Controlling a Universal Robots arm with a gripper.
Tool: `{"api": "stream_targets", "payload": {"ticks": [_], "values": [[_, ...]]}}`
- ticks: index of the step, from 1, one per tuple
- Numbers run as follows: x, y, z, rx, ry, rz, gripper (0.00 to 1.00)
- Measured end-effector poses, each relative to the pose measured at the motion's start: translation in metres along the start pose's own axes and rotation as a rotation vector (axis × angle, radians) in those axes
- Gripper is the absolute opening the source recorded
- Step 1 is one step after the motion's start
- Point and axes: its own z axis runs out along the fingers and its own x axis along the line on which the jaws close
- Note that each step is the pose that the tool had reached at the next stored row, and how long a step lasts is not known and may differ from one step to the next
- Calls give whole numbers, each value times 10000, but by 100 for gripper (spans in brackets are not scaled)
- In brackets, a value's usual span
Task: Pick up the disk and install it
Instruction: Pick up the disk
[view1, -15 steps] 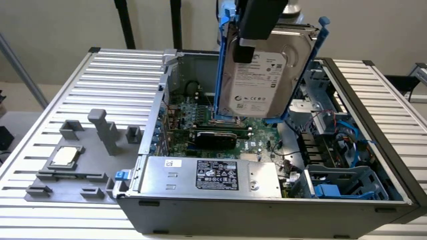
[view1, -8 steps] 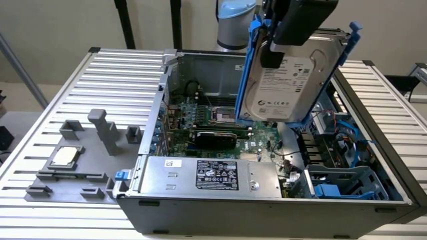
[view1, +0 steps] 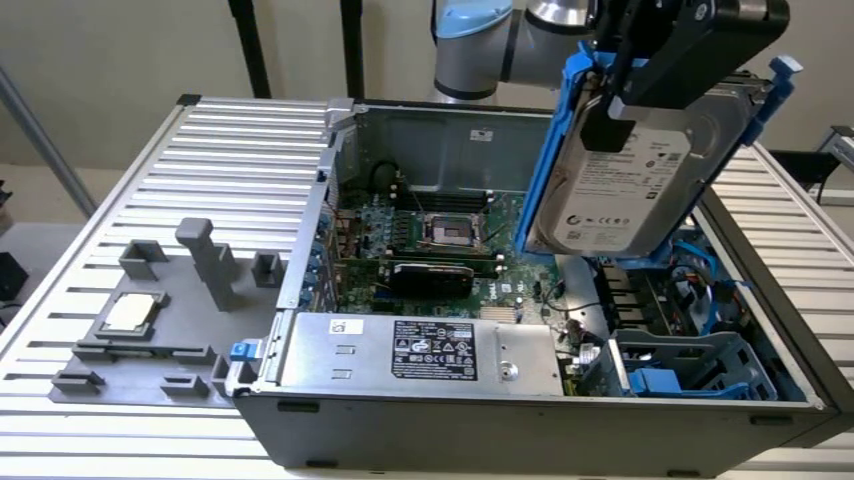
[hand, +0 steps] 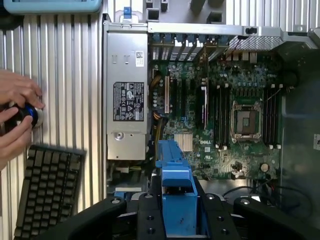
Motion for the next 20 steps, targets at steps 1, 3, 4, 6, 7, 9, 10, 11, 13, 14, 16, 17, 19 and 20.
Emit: {"api": "stream_targets", "payload": {"ticks": [1,3,4,6,7,9,10,11,13,14,16,17,19,20], "values": [[27,-17,-2,-2,1,-1,33],[83,-53,-7,-6,1,-1,33],[110,-71,-9,-9,1,0,33],[166,-109,-12,-18,1,0,33],[194,-130,-13,-24,1,1,33],[246,-181,-14,-39,1,1,33],[270,-207,-14,-47,1,2,33],[291,-235,-13,-55,2,3,33],[326,-301,-10,-76,2,4,33],[339,-337,-6,-86,2,4,33],[355,-418,7,-116,2,6,33],[361,-462,17,-138,0,7,33],[370,-547,34,-178,3,8,33],[373,-590,42,-198,4,11,33]]}}
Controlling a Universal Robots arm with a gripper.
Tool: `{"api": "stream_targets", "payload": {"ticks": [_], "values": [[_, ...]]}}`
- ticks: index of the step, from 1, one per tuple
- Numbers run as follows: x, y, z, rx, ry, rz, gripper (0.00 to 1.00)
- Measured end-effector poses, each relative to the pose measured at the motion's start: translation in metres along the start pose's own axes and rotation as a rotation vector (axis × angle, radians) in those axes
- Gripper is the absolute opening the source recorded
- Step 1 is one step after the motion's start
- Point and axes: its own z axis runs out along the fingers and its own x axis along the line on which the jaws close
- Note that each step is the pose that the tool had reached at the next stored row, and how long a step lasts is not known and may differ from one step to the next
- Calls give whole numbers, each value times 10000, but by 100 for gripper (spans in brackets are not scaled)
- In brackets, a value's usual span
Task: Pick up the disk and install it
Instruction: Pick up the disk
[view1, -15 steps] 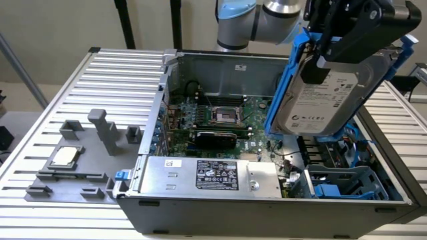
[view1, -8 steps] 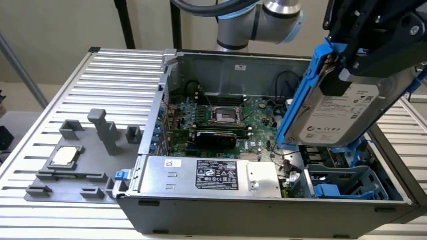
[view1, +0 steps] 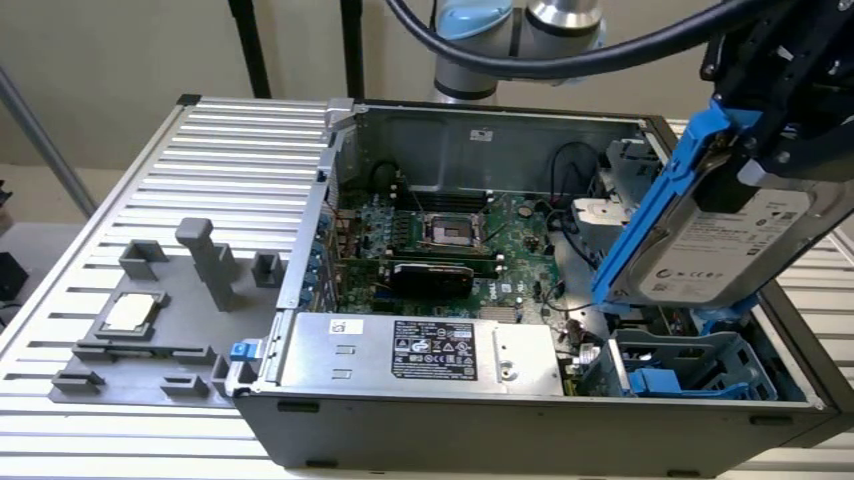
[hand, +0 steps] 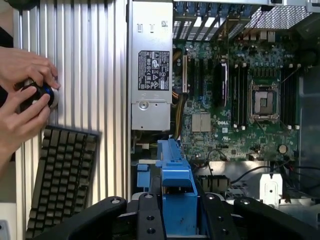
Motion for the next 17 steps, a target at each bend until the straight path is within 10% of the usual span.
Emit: {"api": "stream_targets", "payload": {"ticks": [8,17], "values": [[70,-280,50,-212,1,10,33],[192,-408,146,-293,5,14,33]]}}
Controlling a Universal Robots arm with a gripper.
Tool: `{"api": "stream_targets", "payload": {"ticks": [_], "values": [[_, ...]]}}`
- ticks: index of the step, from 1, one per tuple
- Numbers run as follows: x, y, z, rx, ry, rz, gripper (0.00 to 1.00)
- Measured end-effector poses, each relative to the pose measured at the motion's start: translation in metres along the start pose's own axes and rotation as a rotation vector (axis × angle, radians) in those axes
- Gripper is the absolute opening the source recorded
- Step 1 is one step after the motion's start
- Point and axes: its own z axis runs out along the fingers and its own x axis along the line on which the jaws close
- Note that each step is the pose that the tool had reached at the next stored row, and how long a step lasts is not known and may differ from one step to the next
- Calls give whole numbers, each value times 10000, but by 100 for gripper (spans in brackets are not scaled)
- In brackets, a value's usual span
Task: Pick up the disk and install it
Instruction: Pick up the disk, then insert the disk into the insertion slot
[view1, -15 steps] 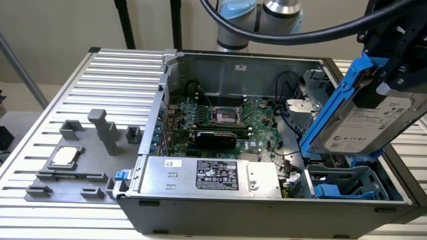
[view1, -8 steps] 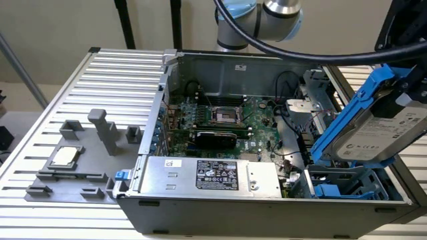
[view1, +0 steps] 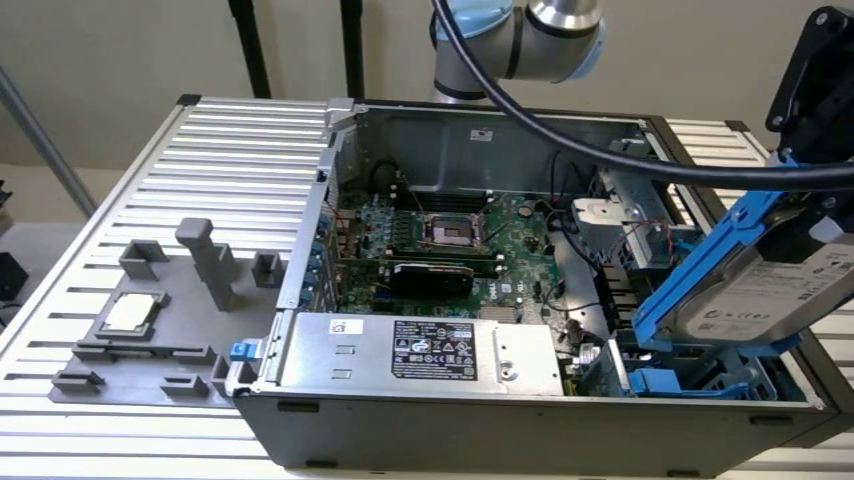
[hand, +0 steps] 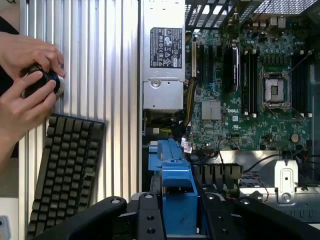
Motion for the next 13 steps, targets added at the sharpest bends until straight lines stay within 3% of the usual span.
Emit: {"api": "stream_targets", "payload": {"ticks": [7,13], "values": [[6,-71,120,15,0,1,33],[7,-85,189,179,-2,-9,33]]}}
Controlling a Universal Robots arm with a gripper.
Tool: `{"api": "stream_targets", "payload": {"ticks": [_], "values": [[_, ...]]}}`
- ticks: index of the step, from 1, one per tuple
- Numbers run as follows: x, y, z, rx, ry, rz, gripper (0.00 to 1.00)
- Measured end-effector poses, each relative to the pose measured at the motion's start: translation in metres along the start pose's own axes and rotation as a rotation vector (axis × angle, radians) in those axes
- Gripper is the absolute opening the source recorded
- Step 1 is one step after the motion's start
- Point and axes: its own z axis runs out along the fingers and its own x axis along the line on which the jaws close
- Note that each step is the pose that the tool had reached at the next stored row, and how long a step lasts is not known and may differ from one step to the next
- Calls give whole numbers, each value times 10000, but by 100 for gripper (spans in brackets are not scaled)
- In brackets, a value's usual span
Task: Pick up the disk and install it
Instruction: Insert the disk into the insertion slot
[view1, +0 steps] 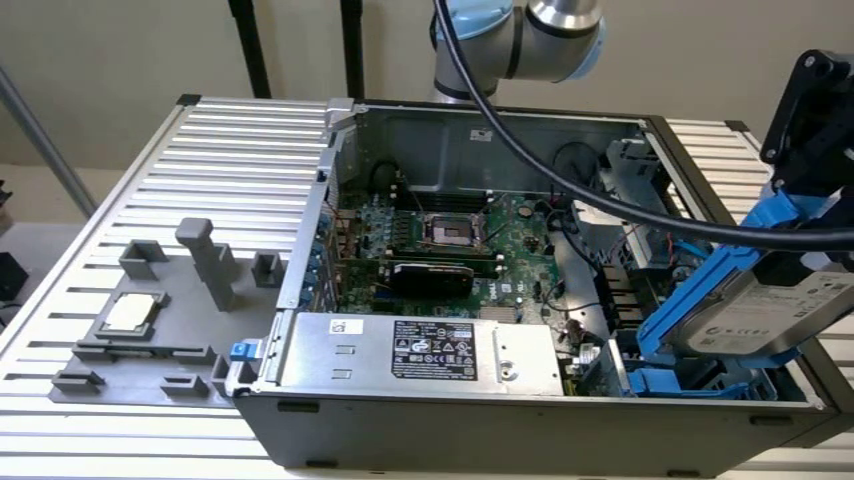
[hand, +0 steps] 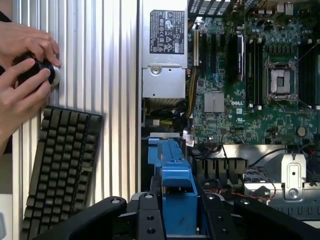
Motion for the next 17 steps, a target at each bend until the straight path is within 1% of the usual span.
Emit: {"api": "stream_targets", "payload": {"ticks": [4,5,6,12,13,15,17], "values": [[-2,-2,33,164,-5,-9,33],[-4,-3,41,200,-7,-11,33],[-6,-5,53,223,-7,-13,33],[-57,-5,104,231,-8,-12,33],[-79,-4,108,231,-10,-12,33],[-110,5,116,231,-8,-11,33],[-117,20,124,232,-8,-12,33]]}}
